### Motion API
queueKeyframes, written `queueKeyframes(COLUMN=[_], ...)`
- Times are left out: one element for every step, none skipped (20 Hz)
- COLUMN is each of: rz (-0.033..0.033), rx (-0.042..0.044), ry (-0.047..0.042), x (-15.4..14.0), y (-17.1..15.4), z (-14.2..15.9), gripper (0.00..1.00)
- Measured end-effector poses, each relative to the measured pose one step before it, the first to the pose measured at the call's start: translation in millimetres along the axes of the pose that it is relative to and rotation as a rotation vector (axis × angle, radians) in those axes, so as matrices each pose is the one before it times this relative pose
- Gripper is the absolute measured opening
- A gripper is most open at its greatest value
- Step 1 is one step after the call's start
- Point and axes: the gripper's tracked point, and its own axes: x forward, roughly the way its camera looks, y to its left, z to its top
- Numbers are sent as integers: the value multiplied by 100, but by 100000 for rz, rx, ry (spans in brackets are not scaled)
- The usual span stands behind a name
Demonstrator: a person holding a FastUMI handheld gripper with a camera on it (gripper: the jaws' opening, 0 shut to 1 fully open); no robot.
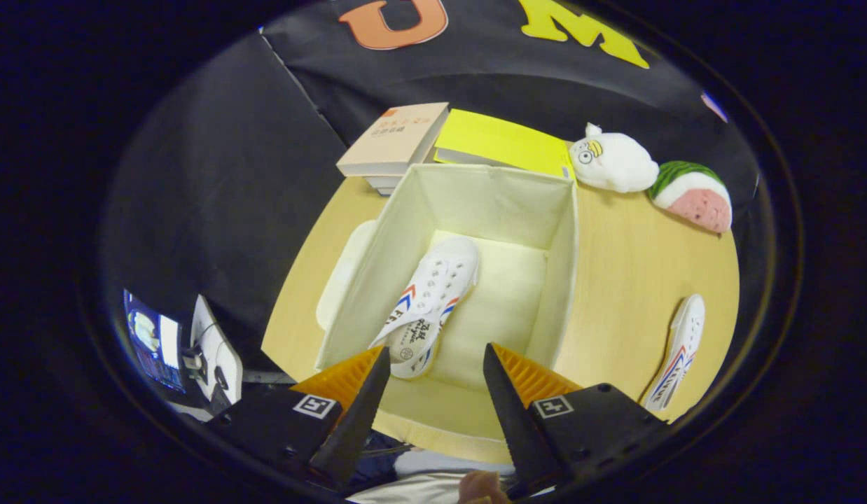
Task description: Open the storage box then place both shoes into the box .Put the left shoe in first, then the right shoe, with the right side of both shoes facing outward in a uniform manner.
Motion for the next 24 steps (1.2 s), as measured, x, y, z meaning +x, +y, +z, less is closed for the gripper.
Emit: queueKeyframes(rz=[562,-1746,-3411,-3621,-3415,-3141,-2566,-2161,-1960,-1149,-1359,-1680,-1249,-1274,-1408,-1193,-1132,-578,619,1054,277,-1741,-1929,-2311], rx=[1405,1163,325,289,931,1516,1880,2047,2091,1822,1957,1974,1469,1185,1296,1565,1467,1422,811,-192,554,1162,630,480], ry=[-703,-1544,-1205,-714,-501,-416,-581,-74,448,225,146,486,611,838,994,723,1212,1272,1289,1487,1082,1123,966,967], x=[-858,-1044,-794,-462,-469,-352,-124,40,57,137,218,336,335,465,449,629,580,625,655,380,689,739,734,1244], y=[-809,-1448,-1733,-1926,-1976,-1997,-2002,-2014,-1975,-1782,-1848,-1942,-1692,-1499,-1449,-1456,-1260,-1034,-752,-637,-799,-1217,-1154,-1292], z=[-100,136,-49,-298,-171,-240,-106,-294,-409,-272,-205,-378,-343,-446,-342,-277,-360,-340,-152,-495,-180,-239,-181,-32], gripper=[93,98,98,98,98,98,98,98,98,98,98,98,98,98,98,98,98,98,98,98,98,97,97,97])
